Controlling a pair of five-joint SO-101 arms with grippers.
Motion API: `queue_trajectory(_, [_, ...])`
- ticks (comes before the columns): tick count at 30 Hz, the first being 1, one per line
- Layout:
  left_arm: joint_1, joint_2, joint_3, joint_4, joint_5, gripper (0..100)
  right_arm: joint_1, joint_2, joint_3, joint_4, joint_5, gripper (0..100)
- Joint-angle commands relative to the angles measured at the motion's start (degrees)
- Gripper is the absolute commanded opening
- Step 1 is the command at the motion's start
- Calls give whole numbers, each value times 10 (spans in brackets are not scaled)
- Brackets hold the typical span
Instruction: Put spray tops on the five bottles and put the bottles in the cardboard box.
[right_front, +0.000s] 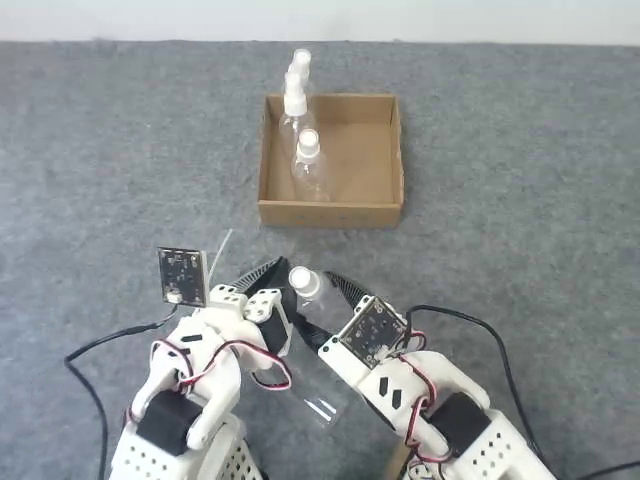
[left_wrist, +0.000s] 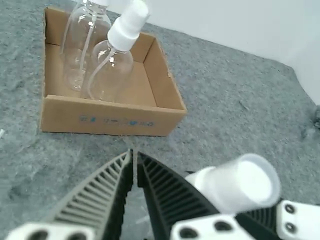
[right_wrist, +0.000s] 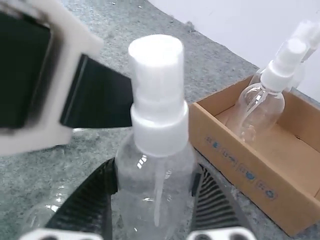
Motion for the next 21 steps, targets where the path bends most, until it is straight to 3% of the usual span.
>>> queue_trajectory(1, [-26,-8,-40,4,-5,12,-3,-2,12,3,-1,6])
queue_trajectory(17, [-197,-8,-58,0,62,12,32,-2,7,3,-1,6])
queue_trajectory(21, [-230,-8,-56,-6,82,12,68,-2,-12,4,-1,6])
